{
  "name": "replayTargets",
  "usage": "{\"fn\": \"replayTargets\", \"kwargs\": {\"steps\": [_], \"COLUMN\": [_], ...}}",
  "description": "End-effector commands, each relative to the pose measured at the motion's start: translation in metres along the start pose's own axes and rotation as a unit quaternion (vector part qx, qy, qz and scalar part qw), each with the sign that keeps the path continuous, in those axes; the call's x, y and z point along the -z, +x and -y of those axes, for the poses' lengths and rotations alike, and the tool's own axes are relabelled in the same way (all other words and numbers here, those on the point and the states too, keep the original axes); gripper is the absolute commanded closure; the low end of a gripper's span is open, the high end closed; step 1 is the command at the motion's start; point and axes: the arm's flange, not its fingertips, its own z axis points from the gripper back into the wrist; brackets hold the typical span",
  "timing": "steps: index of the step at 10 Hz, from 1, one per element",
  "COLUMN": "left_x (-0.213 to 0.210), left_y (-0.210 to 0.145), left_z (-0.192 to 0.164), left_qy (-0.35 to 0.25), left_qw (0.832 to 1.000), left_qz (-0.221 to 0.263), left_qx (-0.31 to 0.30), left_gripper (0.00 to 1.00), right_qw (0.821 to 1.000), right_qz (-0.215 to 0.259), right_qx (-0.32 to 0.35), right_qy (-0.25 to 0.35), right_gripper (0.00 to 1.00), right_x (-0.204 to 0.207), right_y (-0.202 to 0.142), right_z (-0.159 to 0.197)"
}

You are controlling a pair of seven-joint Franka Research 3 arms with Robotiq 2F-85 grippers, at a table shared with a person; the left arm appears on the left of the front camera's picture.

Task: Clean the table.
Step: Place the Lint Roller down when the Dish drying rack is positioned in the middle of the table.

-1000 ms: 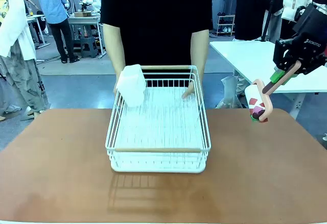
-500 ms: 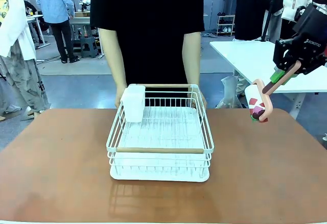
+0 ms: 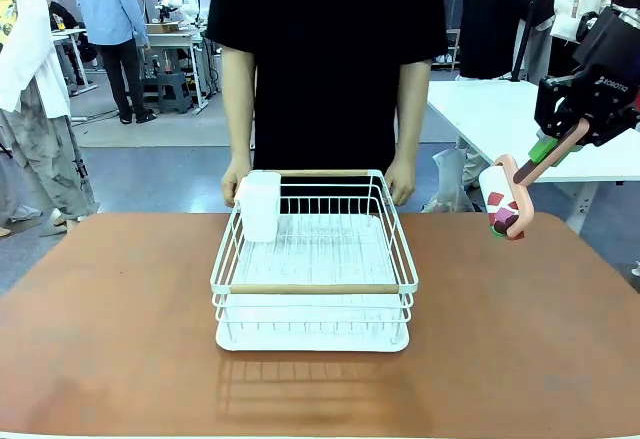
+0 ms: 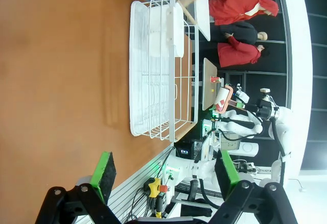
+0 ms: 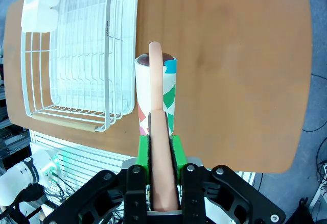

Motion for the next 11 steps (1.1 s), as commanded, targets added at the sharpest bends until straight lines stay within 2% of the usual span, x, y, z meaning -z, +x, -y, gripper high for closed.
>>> {"fn": "replayTargets", "kwargs": {"steps": [1, 4, 5, 6, 7, 8, 9, 10, 11], "left_x": [-0.003, -0.003, -0.003, -0.003, -0.003, -0.003, -0.003, -0.003, -0.003], "left_y": [0.000, 0.000, 0.000, 0.000, 0.000, 0.000, 0.000, 0.000, 0.000], "left_z": [0.002, 0.002, 0.002, 0.002, 0.002, 0.002, 0.002, 0.002, 0.002], "left_qy": [0.003, 0.003, 0.003, 0.003, 0.003, 0.003, 0.003, 0.003, 0.003], "left_qw": [1.000, 1.000, 1.000, 1.000, 1.000, 1.000, 1.000, 1.000, 1.000], "left_qz": [0.004, 0.004, 0.004, 0.004, 0.004, 0.004, 0.004, 0.004, 0.004], "left_qx": [0.003, 0.003, 0.003, 0.003, 0.003, 0.003, 0.003, 0.003, 0.003], "left_gripper": [0.00, 0.00, 0.00, 0.00, 0.00, 0.00, 0.00, 0.00, 0.00], "right_qw": [1.000, 1.000, 0.994, 0.970, 0.940, 0.895, 0.854, 0.807, 0.774], "right_qz": [0.008, 0.000, 0.046, 0.100, 0.116, 0.130, 0.186, 0.193, 0.199], "right_qx": [-0.002, 0.000, 0.103, 0.219, 0.313, 0.416, 0.478, 0.552, 0.595], "right_qy": [-0.002, 0.000, 0.007, 0.019, 0.069, 0.099, 0.082, 0.080, 0.083], "right_gripper": [0.78, 0.78, 0.78, 0.78, 0.78, 0.78, 0.78, 0.78, 0.78], "right_x": [-0.002, 0.000, 0.011, 0.016, 0.008, 0.001, 0.007, 0.019, 0.040], "right_y": [0.001, 0.000, 0.015, 0.030, 0.044, 0.060, 0.069, 0.075, 0.077], "right_z": [-0.003, 0.000, -0.004, -0.004, -0.002, 0.007, 0.015, 0.022, 0.028]}}
